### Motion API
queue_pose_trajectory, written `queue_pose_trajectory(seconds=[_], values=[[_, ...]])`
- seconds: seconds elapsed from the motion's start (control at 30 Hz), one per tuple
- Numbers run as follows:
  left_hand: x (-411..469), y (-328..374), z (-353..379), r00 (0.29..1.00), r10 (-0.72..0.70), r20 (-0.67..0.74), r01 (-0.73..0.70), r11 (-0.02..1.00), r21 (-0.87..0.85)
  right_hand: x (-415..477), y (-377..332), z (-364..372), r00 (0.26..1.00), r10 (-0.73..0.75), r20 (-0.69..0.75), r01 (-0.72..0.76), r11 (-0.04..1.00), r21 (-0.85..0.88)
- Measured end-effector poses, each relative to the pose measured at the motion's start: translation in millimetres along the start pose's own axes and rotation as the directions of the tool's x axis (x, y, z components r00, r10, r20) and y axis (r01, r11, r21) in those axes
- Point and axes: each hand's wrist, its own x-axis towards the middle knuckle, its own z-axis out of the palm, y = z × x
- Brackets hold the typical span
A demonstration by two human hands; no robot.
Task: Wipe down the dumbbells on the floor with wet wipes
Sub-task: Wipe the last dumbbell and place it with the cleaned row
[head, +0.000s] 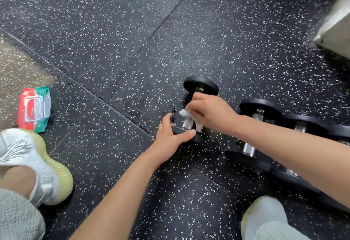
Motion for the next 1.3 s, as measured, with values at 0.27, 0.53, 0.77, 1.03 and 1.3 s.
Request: queue_pose_trajectory(seconds=[0.27, 0.53, 0.77, 1.03, 1.3], values=[[-3.8, 0.0, 12.2, 0.998, 0.043, -0.042, -0.038, 0.992, 0.12, -19.0, -10.2, 10.8, 1.0, 0.011, 0.003, -0.011, 1.0, 0.011], [-5.2, 2.7, 12.5, 0.999, 0.047, 0.026, -0.047, 0.999, 0.023, -2.0, 5.9, -2.4, 0.968, 0.174, -0.182, -0.181, 0.983, -0.019], [-1.2, 4.3, 13.6, 0.998, 0.012, 0.062, -0.011, 1.0, -0.021, -26.1, -9.0, 4.5, 0.998, -0.052, 0.045, 0.052, 0.999, 0.005], [-3.6, 6.2, 22.7, 0.999, 0.013, 0.038, -0.015, 0.999, 0.051, -10.4, 3.8, -4.5, 0.98, 0.161, -0.12, -0.18, 0.97, -0.164], [-3.7, 3.4, 23.9, 0.998, -0.002, 0.063, -0.002, 0.998, 0.067, -19.7, 8.8, -4.7, 0.997, 0.059, -0.053, -0.067, 0.986, -0.151]])
